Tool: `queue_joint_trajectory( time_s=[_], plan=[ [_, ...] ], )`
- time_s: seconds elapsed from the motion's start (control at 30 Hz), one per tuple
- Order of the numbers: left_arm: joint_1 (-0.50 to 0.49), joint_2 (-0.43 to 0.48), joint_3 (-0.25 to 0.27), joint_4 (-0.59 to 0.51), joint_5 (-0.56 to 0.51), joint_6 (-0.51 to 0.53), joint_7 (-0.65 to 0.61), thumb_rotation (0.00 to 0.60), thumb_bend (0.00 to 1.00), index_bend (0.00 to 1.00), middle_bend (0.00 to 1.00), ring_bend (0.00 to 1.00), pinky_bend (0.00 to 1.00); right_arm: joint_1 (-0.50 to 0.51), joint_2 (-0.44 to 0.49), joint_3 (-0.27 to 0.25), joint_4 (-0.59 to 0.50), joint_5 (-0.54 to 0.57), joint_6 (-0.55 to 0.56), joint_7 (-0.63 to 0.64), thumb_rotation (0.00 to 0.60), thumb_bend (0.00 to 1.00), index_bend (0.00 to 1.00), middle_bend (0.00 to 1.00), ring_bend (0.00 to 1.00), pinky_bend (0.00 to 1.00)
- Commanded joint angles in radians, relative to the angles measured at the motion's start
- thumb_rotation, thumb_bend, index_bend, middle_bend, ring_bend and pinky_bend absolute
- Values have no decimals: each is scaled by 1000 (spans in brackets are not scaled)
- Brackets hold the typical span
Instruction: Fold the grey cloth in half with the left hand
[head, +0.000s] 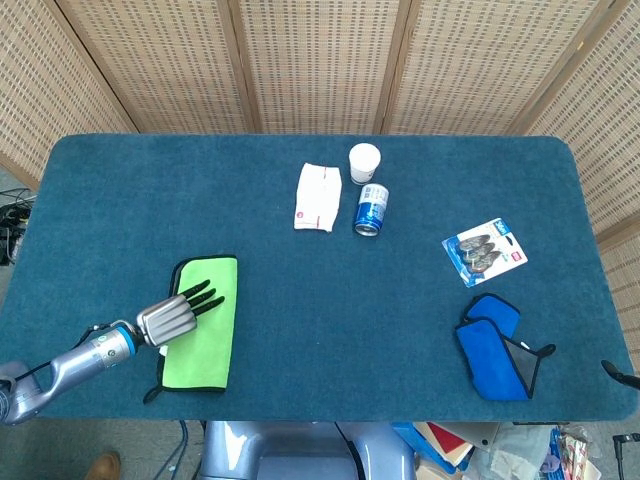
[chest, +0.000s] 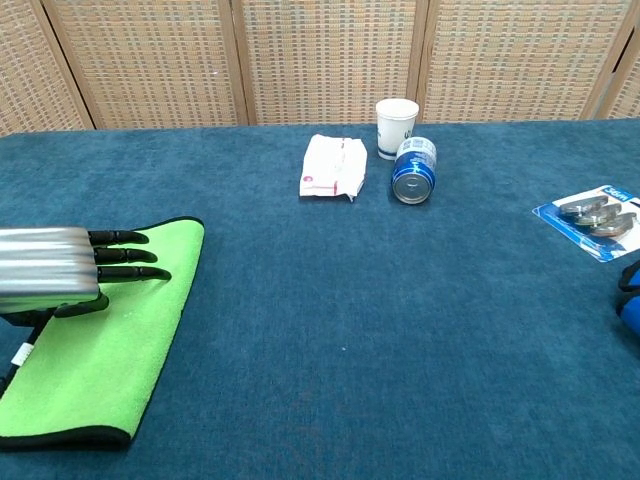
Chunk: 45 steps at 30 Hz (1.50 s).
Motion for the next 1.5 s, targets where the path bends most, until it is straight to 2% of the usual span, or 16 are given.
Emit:
queue_joint_trajectory(
  time_s=[0.03,0.23,0.3,0.4,0.47,0.53,0.6,0.8,1.1,1.27,1.5],
  plan=[
    [2,1,-1,1,0,0,-2,600,366,684,0,0,0,0,0,0,-1,-1,1,1,600,0,0,0,0,0],
    [6,6,-2,-2,5,7,-4,600,366,683,0,0,0,0,1,-1,-2,-3,1,0,600,0,0,0,0,0],
    [8,9,-1,-3,5,9,-5,600,366,632,0,0,0,-1,1,-1,-3,-3,2,0,600,0,0,0,0,0],
    [10,14,0,-3,8,11,-6,600,367,403,0,0,0,-2,1,-1,-3,-4,4,0,600,0,0,0,0,0],
    [10,18,1,-6,7,8,-12,600,366,217,0,0,0,-1,2,-1,-4,-5,4,0,600,0,0,0,0,0],
    [9,24,5,-11,12,6,-16,600,367,79,0,0,0,-2,2,-2,-5,-6,5,-1,600,0,0,0,0,0],
    [10,28,6,-14,14,7,-18,600,367,8,0,0,0,-2,1,-2,-7,-7,6,-3,600,0,0,0,0,0],
    [18,48,7,-29,17,28,-46,600,365,0,0,0,0,-2,3,-3,-11,-10,7,-5,600,0,0,0,0,0],
    [41,106,9,-51,29,121,-138,600,274,0,0,0,0,-5,6,-6,-19,-17,14,-5,600,0,0,0,0,0],
    [64,115,-23,-77,-10,165,-192,600,266,0,0,0,0,-6,8,-6,-22,-20,17,-1,600,0,0,0,0,0],
    [87,67,-68,-102,-74,143,-196,600,265,0,0,0,0,-6,11,-8,-25,-26,20,1,600,0,0,0,0,0]
  ],
)
